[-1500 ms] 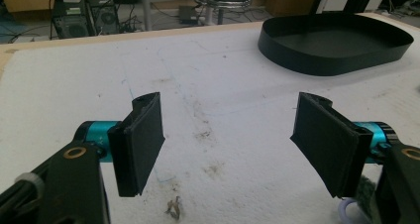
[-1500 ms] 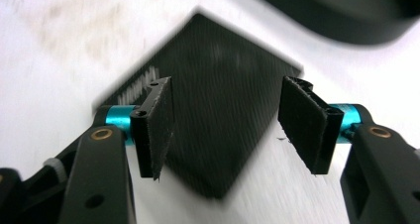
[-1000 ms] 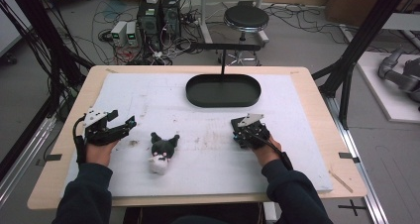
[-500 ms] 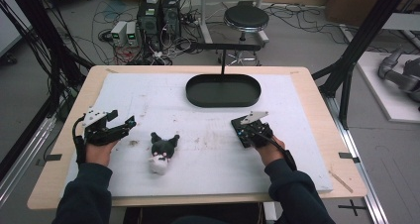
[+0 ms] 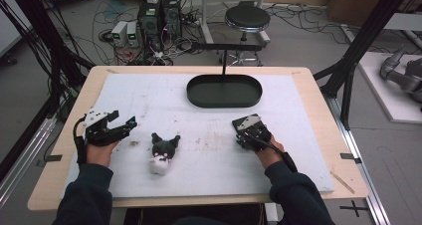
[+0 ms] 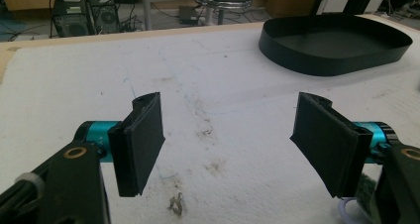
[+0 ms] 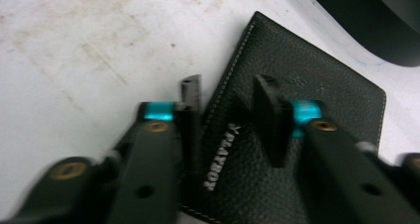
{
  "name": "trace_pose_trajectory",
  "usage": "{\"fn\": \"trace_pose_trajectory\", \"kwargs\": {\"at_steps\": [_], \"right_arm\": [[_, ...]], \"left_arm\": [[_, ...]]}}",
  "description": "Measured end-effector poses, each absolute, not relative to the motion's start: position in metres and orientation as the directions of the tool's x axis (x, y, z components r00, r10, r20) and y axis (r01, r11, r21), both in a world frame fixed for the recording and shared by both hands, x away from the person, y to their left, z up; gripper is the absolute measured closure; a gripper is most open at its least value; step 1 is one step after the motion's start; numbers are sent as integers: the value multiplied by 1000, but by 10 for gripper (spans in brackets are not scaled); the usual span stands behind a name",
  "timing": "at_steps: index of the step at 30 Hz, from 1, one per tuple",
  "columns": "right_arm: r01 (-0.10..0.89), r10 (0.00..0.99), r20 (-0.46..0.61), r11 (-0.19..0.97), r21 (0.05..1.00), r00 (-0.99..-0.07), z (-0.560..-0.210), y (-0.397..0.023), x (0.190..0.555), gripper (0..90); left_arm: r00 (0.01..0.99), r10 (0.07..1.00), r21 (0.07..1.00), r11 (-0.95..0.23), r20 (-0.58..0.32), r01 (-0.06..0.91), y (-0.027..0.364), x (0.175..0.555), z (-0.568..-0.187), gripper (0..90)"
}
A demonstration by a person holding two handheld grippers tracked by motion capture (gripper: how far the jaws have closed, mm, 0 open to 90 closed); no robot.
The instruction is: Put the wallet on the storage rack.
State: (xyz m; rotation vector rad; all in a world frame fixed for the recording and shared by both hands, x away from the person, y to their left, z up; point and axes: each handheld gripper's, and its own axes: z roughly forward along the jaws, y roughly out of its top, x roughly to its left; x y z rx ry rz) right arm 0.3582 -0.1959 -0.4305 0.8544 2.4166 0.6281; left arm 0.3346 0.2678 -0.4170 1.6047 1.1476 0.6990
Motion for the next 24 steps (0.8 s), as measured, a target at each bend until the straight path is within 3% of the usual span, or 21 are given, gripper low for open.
{"fn": "trace_pose_trajectory", "kwargs": {"at_steps": [6,14,24], "right_arm": [[445,672,-312,702,556,-671,-427,-191,353,856],[432,692,-293,668,606,-660,-417,-198,352,872],[457,779,-59,426,781,-624,-378,-234,353,888]], "left_arm": [[382,919,940,-44,-95,338,268,334,-417,276],[385,918,940,-47,-92,339,268,335,-417,276],[385,918,940,-47,-93,338,268,335,-417,276]]}}
